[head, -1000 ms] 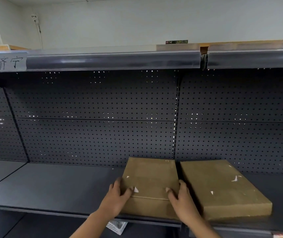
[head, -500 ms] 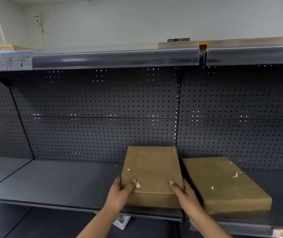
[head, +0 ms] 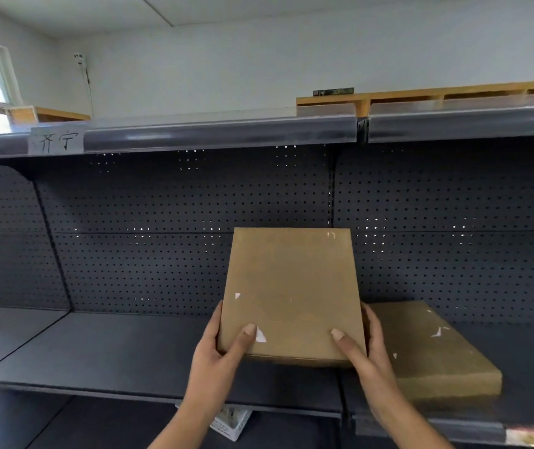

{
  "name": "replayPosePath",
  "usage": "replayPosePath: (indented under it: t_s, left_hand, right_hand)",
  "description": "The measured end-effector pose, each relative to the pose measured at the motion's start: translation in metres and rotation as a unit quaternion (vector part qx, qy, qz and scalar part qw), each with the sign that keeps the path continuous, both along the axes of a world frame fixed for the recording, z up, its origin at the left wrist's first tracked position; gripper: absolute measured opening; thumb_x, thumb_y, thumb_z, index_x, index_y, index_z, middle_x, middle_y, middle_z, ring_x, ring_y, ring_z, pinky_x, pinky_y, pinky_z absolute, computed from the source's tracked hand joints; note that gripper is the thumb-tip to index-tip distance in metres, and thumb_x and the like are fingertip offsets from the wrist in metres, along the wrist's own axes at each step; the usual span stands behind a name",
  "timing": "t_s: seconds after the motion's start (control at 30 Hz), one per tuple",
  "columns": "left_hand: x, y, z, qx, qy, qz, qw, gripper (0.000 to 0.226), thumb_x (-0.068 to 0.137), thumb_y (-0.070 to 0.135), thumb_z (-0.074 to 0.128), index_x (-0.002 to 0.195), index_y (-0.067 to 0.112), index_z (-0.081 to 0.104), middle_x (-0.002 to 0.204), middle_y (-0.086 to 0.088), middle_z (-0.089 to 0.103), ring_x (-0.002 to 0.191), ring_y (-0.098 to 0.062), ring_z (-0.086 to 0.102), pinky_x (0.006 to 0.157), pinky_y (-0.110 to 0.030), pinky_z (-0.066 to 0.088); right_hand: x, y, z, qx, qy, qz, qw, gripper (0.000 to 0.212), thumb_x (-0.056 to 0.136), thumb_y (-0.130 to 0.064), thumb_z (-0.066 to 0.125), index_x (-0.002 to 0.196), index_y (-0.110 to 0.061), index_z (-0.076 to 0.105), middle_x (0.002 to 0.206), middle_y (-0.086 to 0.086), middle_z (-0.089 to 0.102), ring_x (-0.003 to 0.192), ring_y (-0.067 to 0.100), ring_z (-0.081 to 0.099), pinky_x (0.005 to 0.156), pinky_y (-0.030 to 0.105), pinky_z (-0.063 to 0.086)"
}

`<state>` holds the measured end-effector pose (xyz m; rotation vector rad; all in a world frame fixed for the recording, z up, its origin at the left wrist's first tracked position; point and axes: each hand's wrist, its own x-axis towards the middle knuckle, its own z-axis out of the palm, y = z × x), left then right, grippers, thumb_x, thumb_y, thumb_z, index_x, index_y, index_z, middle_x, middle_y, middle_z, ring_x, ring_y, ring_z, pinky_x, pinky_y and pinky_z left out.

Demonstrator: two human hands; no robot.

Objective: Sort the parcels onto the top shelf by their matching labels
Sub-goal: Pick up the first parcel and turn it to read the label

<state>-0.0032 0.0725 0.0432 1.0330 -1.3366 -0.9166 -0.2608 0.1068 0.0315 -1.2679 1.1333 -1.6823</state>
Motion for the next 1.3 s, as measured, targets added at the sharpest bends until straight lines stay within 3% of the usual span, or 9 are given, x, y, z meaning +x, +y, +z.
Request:
replayPosePath:
  t_s: [0.1, 0.37, 0.5, 0.57, 0.67, 0.73, 0.83, 1.0, 1.3]
  left_hand:
    - [-0.004, 0.003, 0.001, -0.003, -0.019, -0.011, 1.000, 0.083, 0.086, 0.049, 0.080, 0.159, 0.032, 0.046, 0.134, 0.019, 0.072, 0.117, 0.009, 0.068, 0.089, -0.009, 0.055]
    - [-0.030, 0.020, -0.005, -0.042, -0.132, 0.051, 0.989, 0.086, 0.100, 0.031, 0.071, 0.168, 0.035, 0.019, 0.173, 0.015, 0.013, 0.142, 0.014, 0.033, 0.100, 0.006, 0.032]
    - [-0.060, 0.039, -0.003, -0.110, -0.176, 0.055, 0.977, 0.059, 0.106, 0.026, 0.059, 0.156, 0.046, 0.038, 0.171, 0.029, 0.002, 0.156, 0.009, 0.017, 0.125, -0.038, 0.037]
    - [-0.076, 0.054, 0.010, -0.107, -0.161, 0.019, 0.981, 0.052, 0.108, 0.031, 0.055, 0.153, 0.051, 0.038, 0.170, 0.028, 0.007, 0.148, 0.027, 0.006, 0.128, -0.030, 0.030]
    - [-0.098, 0.077, 0.040, -0.093, -0.128, -0.032, 0.987, 0.064, 0.103, 0.057, 0.047, 0.154, 0.064, 0.010, 0.169, 0.031, -0.010, 0.128, 0.046, -0.015, 0.118, -0.003, 0.008]
    - [-0.110, 0.085, 0.054, -0.073, -0.119, -0.059, 0.989, 0.088, 0.086, 0.084, 0.043, 0.152, 0.070, -0.014, 0.165, 0.035, -0.024, 0.137, 0.037, -0.021, 0.125, -0.018, 0.003]
    - [-0.115, 0.075, 0.062, -0.060, -0.039, -0.068, 0.995, 0.107, 0.081, 0.086, 0.059, 0.154, 0.070, -0.018, 0.176, 0.028, -0.005, 0.162, 0.004, 0.005, 0.132, -0.038, 0.021]
    - [-0.093, 0.048, 0.050, -0.042, 0.058, -0.050, 0.996, 0.081, 0.106, 0.029, 0.058, 0.166, 0.045, 0.006, 0.154, 0.029, 0.039, 0.110, 0.035, 0.053, 0.086, 0.002, 0.046]
    - [-0.091, 0.049, 0.037, -0.058, 0.034, -0.060, 0.996, 0.060, 0.106, 0.041, 0.056, 0.150, 0.070, 0.027, 0.146, 0.055, 0.039, 0.133, 0.029, 0.042, 0.110, -0.011, 0.043]
  right_hand:
    - [-0.003, 0.008, 0.003, -0.014, 0.005, -0.013, 1.000, 0.085, 0.074, -0.056, 0.078, 0.148, -0.048, 0.038, 0.141, -0.019, 0.060, 0.110, -0.025, 0.060, 0.095, 0.007, 0.043]
    - [-0.005, 0.022, 0.009, -0.034, 0.018, -0.069, 0.997, 0.085, 0.084, -0.043, 0.086, 0.156, -0.044, 0.042, 0.150, -0.016, 0.060, 0.133, 0.004, 0.060, 0.118, 0.045, 0.045]
    - [0.007, 0.026, 0.016, -0.059, 0.101, -0.147, 0.982, 0.090, 0.082, -0.036, 0.089, 0.158, -0.039, 0.040, 0.159, -0.008, 0.046, 0.146, 0.012, 0.045, 0.121, 0.045, 0.039]
    - [0.011, 0.028, 0.020, -0.067, 0.142, -0.175, 0.972, 0.093, 0.083, -0.029, 0.089, 0.160, -0.036, 0.038, 0.162, -0.008, 0.040, 0.151, 0.011, 0.038, 0.123, 0.046, 0.035]
    - [0.019, 0.035, 0.029, -0.090, 0.201, -0.198, 0.955, 0.098, 0.079, -0.051, 0.084, 0.161, -0.042, 0.032, 0.167, -0.017, 0.032, 0.151, -0.003, 0.028, 0.122, 0.030, 0.027]
    - [0.030, 0.043, 0.037, -0.126, 0.262, -0.213, 0.933, 0.094, 0.086, -0.076, 0.059, 0.164, -0.034, 0.027, 0.171, -0.020, 0.027, 0.147, -0.010, 0.025, 0.118, 0.010, 0.014]
    - [0.043, 0.052, 0.040, -0.141, 0.306, -0.173, 0.925, 0.089, 0.092, -0.081, 0.037, 0.164, -0.029, 0.025, 0.171, -0.030, 0.015, 0.150, -0.007, 0.018, 0.115, 0.000, 0.003]
    - [0.020, 0.050, 0.027, -0.174, 0.317, -0.058, 0.931, 0.100, 0.077, -0.023, 0.073, 0.164, -0.040, 0.027, 0.173, -0.018, 0.028, 0.160, 0.011, 0.026, 0.123, 0.039, 0.032]
    - [0.026, 0.029, 0.009, -0.103, 0.337, -0.038, 0.935, 0.108, 0.079, -0.088, 0.053, 0.156, -0.061, -0.017, 0.169, -0.037, -0.017, 0.159, -0.007, -0.013, 0.128, 0.041, 0.006]
